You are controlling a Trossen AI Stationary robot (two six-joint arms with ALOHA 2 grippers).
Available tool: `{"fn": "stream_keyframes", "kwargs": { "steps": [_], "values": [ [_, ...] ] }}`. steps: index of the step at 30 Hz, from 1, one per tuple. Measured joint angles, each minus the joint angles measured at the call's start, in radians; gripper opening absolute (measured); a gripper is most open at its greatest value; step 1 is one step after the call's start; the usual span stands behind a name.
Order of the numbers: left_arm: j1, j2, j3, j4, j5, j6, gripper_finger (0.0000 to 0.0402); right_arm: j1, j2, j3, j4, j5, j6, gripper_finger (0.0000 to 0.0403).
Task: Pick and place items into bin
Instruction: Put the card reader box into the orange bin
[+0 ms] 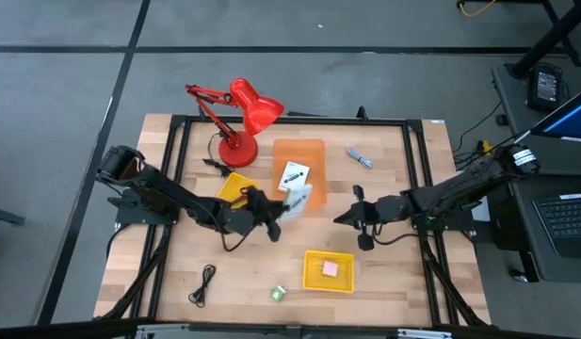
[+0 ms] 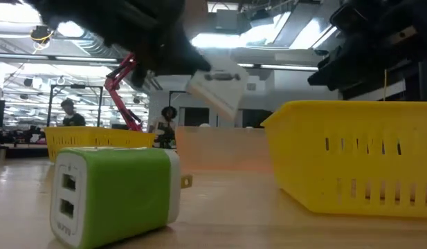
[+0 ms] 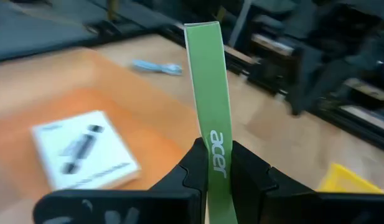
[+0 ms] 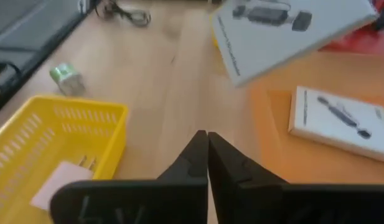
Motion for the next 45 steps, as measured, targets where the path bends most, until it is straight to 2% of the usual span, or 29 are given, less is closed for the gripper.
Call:
{"fn": "stream_keyframes", "kwargs": {
  "steps": [2, 9, 20, 31, 38, 45],
  "values": [
    [-0.008, 0.001, -0.042, 0.078, -0.052, 0.016, 0.0037, -0.001, 0.000, -0.020, 0.053, 0.000, -0.024, 0.0000],
    [0.019, 0.007, -0.145, 0.348, -0.073, 0.095, 0.0037, -0.019, 0.000, -0.034, 0.082, -0.001, -0.053, 0.0000],
    [0.117, 0.008, -0.148, 0.355, 0.025, 0.135, 0.0037, -0.066, 0.000, -0.034, 0.081, -0.002, -0.057, 0.0000],
    [0.204, 0.008, -0.147, 0.398, 0.193, 0.118, 0.0037, -0.077, 0.000, -0.034, 0.078, -0.004, -0.058, 0.0000],
    [0.292, 0.008, -0.147, 0.398, 0.321, -0.031, 0.0037, -0.090, 0.000, -0.034, 0.079, -0.004, -0.112, 0.0000],
    [0.347, 0.008, -0.147, 0.397, 0.331, -0.123, 0.0037, -0.145, 0.000, -0.034, 0.079, -0.004, -0.166, 0.0000]
  ]
}}
